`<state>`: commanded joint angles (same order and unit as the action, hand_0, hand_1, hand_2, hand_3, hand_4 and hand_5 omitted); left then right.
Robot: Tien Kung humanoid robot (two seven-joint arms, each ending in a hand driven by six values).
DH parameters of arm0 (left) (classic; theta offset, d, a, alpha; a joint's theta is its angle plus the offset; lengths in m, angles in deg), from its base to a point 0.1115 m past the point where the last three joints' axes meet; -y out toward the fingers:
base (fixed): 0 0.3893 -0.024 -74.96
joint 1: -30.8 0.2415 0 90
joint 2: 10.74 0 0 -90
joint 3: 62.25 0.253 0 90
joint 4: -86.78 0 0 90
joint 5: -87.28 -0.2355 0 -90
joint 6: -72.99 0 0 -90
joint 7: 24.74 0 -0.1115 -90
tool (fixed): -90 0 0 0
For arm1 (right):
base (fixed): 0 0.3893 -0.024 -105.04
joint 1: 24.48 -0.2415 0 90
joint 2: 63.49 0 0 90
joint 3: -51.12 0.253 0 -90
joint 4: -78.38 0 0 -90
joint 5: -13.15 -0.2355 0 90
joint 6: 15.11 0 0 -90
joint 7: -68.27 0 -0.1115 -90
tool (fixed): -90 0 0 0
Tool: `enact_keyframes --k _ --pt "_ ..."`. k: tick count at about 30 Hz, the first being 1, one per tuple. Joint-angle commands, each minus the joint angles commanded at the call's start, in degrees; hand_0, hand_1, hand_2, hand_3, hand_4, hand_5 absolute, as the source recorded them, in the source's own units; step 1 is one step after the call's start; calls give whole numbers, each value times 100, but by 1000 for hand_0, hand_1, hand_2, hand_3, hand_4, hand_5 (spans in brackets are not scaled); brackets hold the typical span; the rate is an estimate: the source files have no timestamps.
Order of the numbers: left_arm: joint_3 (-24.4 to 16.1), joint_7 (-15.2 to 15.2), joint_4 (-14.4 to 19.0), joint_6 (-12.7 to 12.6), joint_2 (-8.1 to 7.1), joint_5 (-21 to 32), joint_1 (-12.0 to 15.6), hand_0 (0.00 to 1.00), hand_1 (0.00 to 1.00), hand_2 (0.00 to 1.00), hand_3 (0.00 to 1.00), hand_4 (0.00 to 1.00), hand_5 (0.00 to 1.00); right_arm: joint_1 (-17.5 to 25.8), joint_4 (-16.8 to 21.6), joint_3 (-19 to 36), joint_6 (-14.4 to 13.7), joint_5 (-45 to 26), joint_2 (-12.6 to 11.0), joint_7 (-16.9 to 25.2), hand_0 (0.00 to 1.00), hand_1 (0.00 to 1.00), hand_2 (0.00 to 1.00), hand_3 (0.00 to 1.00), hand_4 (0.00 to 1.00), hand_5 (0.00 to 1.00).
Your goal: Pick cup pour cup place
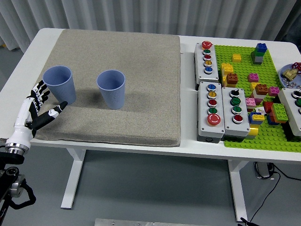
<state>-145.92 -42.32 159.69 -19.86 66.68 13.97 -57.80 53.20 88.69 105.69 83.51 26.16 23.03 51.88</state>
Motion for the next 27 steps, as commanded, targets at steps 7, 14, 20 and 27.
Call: enact_keyframes --k 7,14,20,27 --pt "-9 -5 -57 5 5 -18 -67 916 917 998 998 954 363 6 0 -17 3 -14 -1 19 764 704 748 623 207 229" --pt "-60 4 -112 4 14 -56 -139 916 916 998 998 953 368 9 0 -22 1 -26 -3 29 765 704 748 623 209 229" --pt "-26 1 -276 -6 51 -73 -251 915 917 998 998 952 369 -5 0 -27 -2 -46 4 28 764 704 748 623 211 231" --pt "-10 -18 -624 -40 167 -120 -469 915 916 998 998 952 371 -23 0 -28 -8 -60 14 32 764 704 748 624 214 229"
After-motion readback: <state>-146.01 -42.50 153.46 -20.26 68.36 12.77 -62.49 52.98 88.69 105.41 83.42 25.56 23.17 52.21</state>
